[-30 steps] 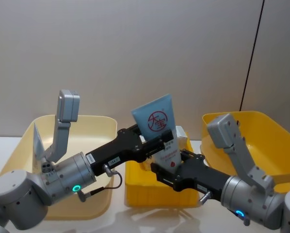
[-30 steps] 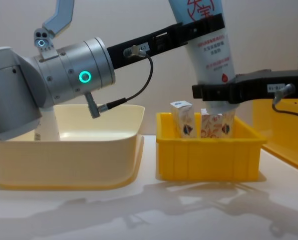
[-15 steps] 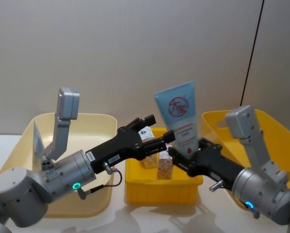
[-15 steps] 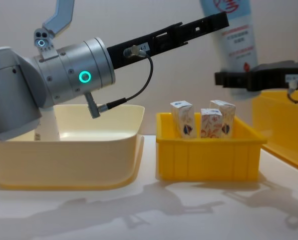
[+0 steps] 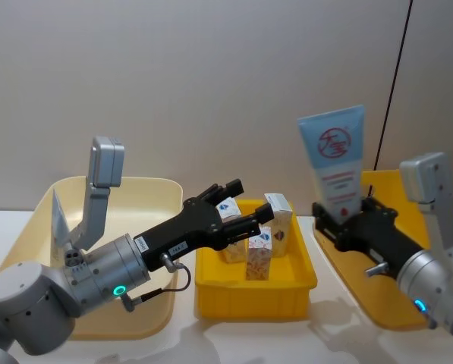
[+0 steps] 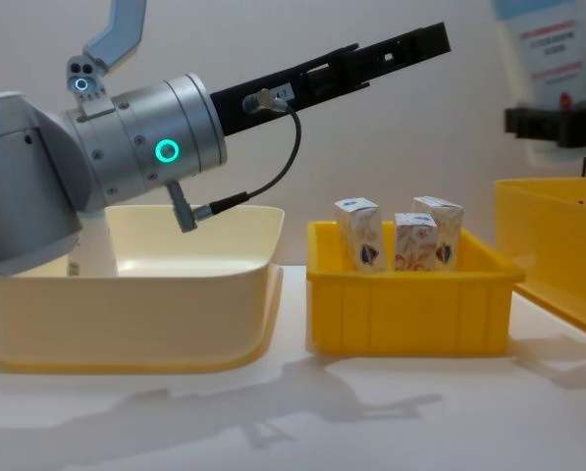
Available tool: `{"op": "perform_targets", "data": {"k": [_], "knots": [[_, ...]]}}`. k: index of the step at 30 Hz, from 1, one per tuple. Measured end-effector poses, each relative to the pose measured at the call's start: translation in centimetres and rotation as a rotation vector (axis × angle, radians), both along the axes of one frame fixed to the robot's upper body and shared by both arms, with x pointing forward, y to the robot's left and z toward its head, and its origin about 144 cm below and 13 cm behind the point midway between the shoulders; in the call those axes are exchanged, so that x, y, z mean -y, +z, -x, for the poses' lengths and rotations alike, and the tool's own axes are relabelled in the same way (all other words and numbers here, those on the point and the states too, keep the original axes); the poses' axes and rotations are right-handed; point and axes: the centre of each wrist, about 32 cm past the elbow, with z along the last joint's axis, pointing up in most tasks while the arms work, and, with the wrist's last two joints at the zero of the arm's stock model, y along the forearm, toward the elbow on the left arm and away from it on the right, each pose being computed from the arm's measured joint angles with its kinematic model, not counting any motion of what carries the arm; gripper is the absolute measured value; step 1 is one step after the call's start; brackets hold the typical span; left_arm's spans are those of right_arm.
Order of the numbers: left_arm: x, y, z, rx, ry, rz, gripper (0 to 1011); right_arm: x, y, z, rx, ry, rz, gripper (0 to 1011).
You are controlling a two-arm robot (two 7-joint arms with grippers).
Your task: Bimanual collaborative sorting of washing and personal care products
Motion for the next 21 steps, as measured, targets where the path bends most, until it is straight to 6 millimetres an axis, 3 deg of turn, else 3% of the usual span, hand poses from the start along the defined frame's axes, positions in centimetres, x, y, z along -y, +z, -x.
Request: {"op": "perform_targets", "data": {"k": [21], "knots": [[0.0,0.0,0.0,0.0,0.0,0.0,1002,2.8,0.2,-0.6,0.077,-0.315,0.027,662]]}}
